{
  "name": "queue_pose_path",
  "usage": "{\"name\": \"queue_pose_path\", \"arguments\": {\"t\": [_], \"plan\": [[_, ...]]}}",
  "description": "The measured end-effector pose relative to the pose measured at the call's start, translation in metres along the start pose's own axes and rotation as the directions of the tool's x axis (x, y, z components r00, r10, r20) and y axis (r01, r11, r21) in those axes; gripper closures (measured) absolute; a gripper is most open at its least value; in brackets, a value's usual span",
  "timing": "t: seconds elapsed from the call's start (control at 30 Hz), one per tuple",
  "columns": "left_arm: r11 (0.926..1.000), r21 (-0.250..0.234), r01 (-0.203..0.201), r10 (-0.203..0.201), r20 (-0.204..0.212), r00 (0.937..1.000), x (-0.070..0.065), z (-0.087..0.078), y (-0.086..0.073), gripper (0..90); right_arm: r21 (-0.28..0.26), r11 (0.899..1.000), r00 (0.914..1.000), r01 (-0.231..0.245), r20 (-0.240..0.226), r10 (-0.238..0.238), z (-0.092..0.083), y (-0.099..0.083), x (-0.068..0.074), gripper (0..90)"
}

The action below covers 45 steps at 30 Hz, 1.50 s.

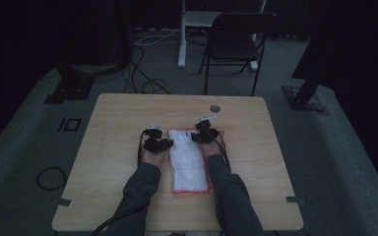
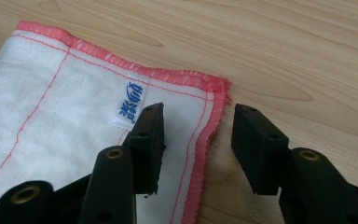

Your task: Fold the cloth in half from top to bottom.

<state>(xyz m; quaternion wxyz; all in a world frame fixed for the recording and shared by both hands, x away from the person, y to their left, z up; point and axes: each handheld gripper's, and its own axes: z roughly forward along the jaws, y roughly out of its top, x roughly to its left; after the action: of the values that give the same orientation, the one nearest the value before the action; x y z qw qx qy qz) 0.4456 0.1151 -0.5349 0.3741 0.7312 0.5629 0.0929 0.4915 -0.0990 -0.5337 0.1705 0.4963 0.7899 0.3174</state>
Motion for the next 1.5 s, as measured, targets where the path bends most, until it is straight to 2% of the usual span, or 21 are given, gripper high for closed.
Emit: {"name": "queue_pose_path", "arguments": {"t": [0.1, 0.13, 0.2, 0.23, 0.27, 0.37, 0.47, 0.57, 0.7, 0.73, 0.9, 1.0, 1.17, 1.2, 1.23, 1.37, 1.4, 1.5], "plan": [[1.0, 0.001, -0.003, 0.003, 0.006, 1.0, -0.001, 0.001, 0.0, 62.4, 0.003, 1.0, 1.0, 0.0, -0.007, 0.0, 0.0, 0.0, 0.0, 58.0], [1.0, 0.007, 0.0, 0.0, 0.027, 0.9996, -0.002, 0.002, 0.001, 61.6, 0.007, 1.0, 0.9997, 0.005, -0.024, -0.005, 0.0, 0.001, 0.001, 64.6], [0.9997, 0.022, -0.009, 0.009, 0.029, 0.9995, -0.004, 0.003, 0.003, 62.6, 0.015, 1.0, 0.9991, 0.007, -0.041, -0.007, -0.001, 0.002, 0.002, 71.7], [0.9997, 0.022, -0.009, 0.009, 0.029, 0.9995, -0.004, 0.003, 0.003, 64.4, 0.015, 1.0, 0.9991, 0.007, -0.041, -0.007, -0.001, 0.002, 0.002, 71.7], [0.9991, 0.039, -0.019, 0.018, 0.018, 0.9997, -0.007, 0.004, 0.004, 68.8, 0.023, 1.0, 0.9985, 0.007, -0.055, -0.005, -0.001, 0.002, 0.003, 80.0], [0.9983, 0.055, -0.021, 0.02, 0.022, 0.9996, -0.007, 0.005, 0.005, 80.9, 0.029, 0.999, 0.9984, 0.02, -0.052, -0.019, -0.002, 0.002, 0.006, 84.5], [0.998, 0.057, -0.029, 0.027, 0.034, 0.9991, -0.005, 0.005, 0.005, 84.0, 0.014, 0.997, 0.9971, 0.07, -0.03, -0.07, -0.004, 0.001, 0.009, 85.6], [0.9978, 0.052, -0.041, 0.039, 0.038, 0.9985, -0.005, 0.004, 0.006, 84.6, -0.017, 0.998, 0.9977, 0.055, -0.038, -0.055, -0.01, 0.001, 0.007, 85.6], [0.9986, 0.02, -0.049, 0.049, 0.042, 0.9979, -0.006, -0.001, 0.011, 84.8, -0.058, 0.997, 0.9974, 0.055, -0.043, -0.057, -0.019, 0.006, 0.004, 85.7], [0.9982, -0.003, -0.06, 0.06, 0.042, 0.9973, -0.009, -0.005, 0.016, 84.8, -0.086, 0.994, 0.9972, 0.06, -0.04, -0.064, -0.026, 0.01, 0.003, 85.6], [0.9962, -0.034, -0.081, 0.082, 0.047, 0.9955, -0.012, -0.014, 0.025, 84.7, -0.13, 0.99, 0.9968, 0.063, -0.04, -0.069, -0.036, 0.014, -0.001, 85.6], [0.9927, -0.055, -0.107, 0.11, 0.053, 0.9925, -0.016, -0.021, 0.03, 84.6, -0.149, 0.987, 0.9971, 0.055, -0.044, -0.063, -0.042, 0.015, -0.002, 85.6], [0.9894, -0.071, -0.126, 0.131, 0.062, 0.9895, -0.018, -0.026, 0.029, 84.6, -0.18, 0.983, 0.9965, 0.039, -0.066, -0.052, -0.05, 0.011, -0.003, 85.7], [0.9861, -0.077, -0.147, 0.152, 0.064, 0.9862, -0.02, -0.03, 0.028, 84.6, -0.195, 0.98, 0.9959, 0.037, -0.074, -0.053, -0.055, 0.007, -0.003, 85.7], [0.9861, -0.077, -0.147, 0.152, 0.064, 0.9862, -0.02, -0.03, 0.028, 84.6, -0.195, 0.98, 0.9959, 0.037, -0.074, -0.053, -0.055, 0.007, -0.003, 85.7], [0.9793, -0.092, -0.18, 0.187, 0.064, 0.9803, -0.024, -0.04, 0.023, 84.6, -0.227, 0.973, 0.9937, 0.047, -0.089, -0.069, -0.067, -0.002, -0.001, 85.7], [0.9751, -0.1, -0.198, 0.205, 0.061, 0.9769, -0.026, -0.044, 0.021, 84.6, -0.232, 0.971, 0.9929, 0.055, -0.09, -0.078, -0.07, -0.004, 0.0, 85.7], [0.9722, -0.113, -0.205, 0.213, 0.066, 0.9747, -0.028, -0.053, 0.014, 84.7, -0.251, 0.966, 0.9909, 0.064, -0.099, -0.091, -0.077, -0.009, 0.003, 85.7]]}}
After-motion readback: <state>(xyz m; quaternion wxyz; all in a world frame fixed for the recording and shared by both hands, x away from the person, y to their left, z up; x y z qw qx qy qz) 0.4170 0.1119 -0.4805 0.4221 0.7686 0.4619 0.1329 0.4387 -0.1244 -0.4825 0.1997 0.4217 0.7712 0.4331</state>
